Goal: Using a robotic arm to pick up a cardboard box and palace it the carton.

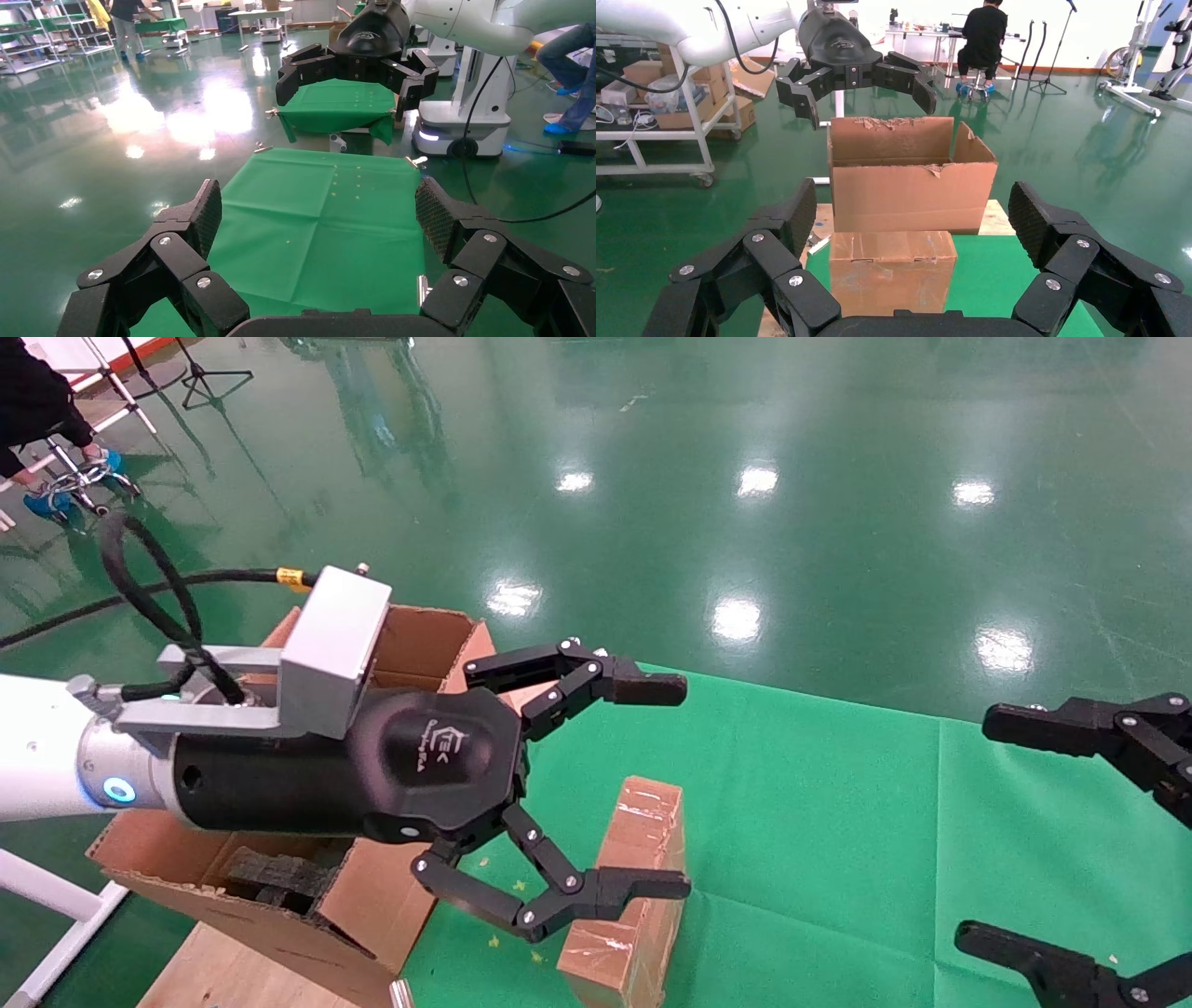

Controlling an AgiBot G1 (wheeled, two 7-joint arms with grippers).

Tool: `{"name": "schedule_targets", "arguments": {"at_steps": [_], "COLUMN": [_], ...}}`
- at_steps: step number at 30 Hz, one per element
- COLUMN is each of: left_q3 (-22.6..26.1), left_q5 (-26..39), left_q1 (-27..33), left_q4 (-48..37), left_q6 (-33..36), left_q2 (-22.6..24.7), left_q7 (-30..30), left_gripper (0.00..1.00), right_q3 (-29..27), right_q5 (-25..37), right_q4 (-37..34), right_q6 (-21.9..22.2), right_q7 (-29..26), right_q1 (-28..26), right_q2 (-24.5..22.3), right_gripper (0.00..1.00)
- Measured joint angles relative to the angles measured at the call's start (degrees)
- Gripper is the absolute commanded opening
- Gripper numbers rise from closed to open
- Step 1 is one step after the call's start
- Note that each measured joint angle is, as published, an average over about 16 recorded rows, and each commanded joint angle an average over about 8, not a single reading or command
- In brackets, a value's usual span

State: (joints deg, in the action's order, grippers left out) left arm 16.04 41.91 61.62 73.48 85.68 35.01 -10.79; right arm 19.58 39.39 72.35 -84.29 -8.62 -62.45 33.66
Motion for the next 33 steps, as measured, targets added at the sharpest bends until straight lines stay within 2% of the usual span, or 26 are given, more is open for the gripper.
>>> {"name": "schedule_targets", "arguments": {"at_steps": [12,13,20,21,28,33], "left_q3": [0.0,0.0,0.0,0.0,0.09,1.0], "left_q5": [0.0,0.0,0.0,0.0,0.34,2.81], "left_q1": [0.0,0.0,0.0,0.0,0.18,1.71], "left_q4": [0.0,0.0,0.0,0.0,0.13,1.0], "left_q6": [0.0,0.0,0.0,0.0,-0.01,-0.23], "left_q2": [0.0,0.0,0.0,0.0,-0.19,-1.16], "left_q7": [0.0,0.0,0.0,0.0,-0.14,-2.03], "left_gripper": [1.0,1.0,1.0,1.0,1.0,1.0], "right_q3": [0.0,0.0,0.0,0.0,0.0,0.0], "right_q5": [0.0,0.0,0.0,0.0,0.0,0.0], "right_q4": [0.0,0.0,0.0,0.0,0.0,0.0], "right_q6": [0.0,0.0,0.0,0.0,0.0,0.0], "right_q7": [0.0,0.0,0.0,0.0,0.0,0.0], "right_q1": [0.0,0.0,0.0,0.0,0.0,0.0], "right_q2": [0.0,0.0,0.0,0.0,0.0,0.0], "right_gripper": [1.0,0.93,0.05,0.0,0.0,0.0]}}
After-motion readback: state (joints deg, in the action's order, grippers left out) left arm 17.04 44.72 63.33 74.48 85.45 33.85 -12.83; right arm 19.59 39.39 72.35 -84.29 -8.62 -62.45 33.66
